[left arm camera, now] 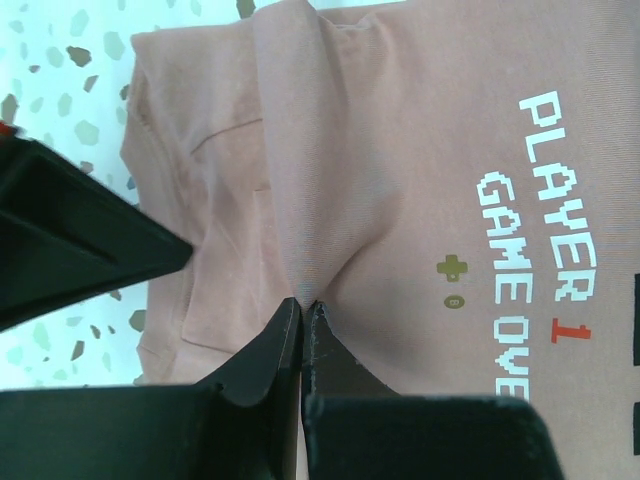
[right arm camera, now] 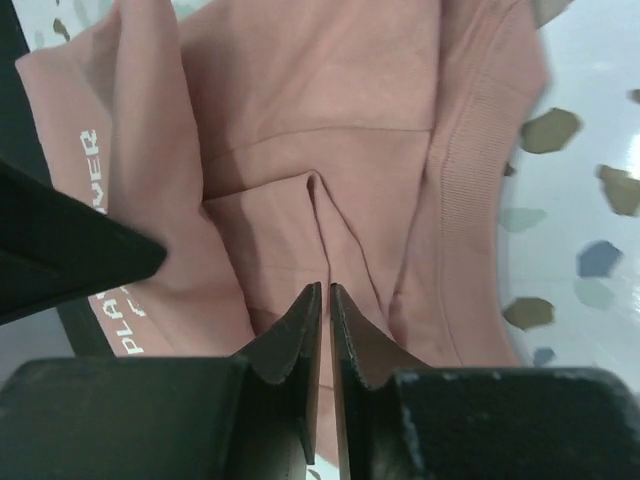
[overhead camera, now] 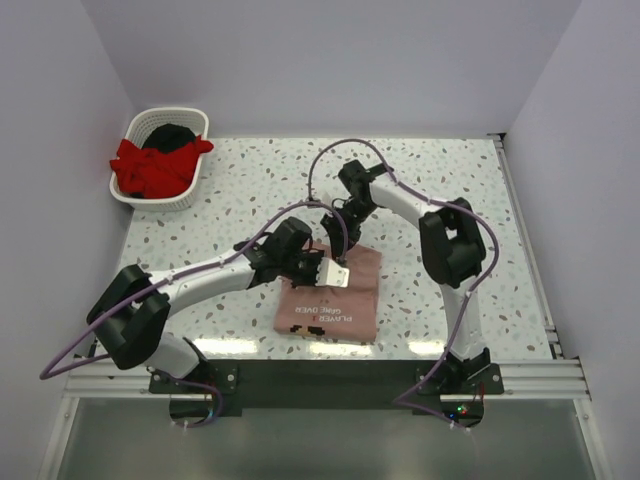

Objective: Fold and stack the t-shirts
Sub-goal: Fold the tshirt

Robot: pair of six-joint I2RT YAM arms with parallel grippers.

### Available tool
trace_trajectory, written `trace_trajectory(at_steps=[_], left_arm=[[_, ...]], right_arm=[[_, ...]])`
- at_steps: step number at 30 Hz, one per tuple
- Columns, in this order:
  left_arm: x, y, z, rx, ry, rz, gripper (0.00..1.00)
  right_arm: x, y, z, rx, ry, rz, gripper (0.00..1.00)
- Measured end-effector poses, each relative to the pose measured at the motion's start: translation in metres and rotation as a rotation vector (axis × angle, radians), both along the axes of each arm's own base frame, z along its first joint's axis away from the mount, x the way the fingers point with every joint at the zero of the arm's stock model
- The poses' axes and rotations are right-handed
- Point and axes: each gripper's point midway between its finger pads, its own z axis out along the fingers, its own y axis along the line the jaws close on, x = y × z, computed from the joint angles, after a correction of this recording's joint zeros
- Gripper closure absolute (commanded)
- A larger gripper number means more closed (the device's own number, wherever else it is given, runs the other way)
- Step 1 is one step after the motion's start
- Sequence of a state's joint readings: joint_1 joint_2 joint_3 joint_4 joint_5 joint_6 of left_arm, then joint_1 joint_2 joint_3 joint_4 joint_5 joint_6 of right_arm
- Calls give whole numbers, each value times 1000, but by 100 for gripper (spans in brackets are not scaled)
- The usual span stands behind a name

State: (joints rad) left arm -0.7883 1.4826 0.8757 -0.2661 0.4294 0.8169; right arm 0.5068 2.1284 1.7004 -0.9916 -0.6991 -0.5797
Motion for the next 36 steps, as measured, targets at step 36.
trace_trajectory(at_steps=[36], left_arm=[[76, -8, 27, -136, -545, 71, 100]], right_arm=[[-21, -2, -49, -60, 256, 89, 87]])
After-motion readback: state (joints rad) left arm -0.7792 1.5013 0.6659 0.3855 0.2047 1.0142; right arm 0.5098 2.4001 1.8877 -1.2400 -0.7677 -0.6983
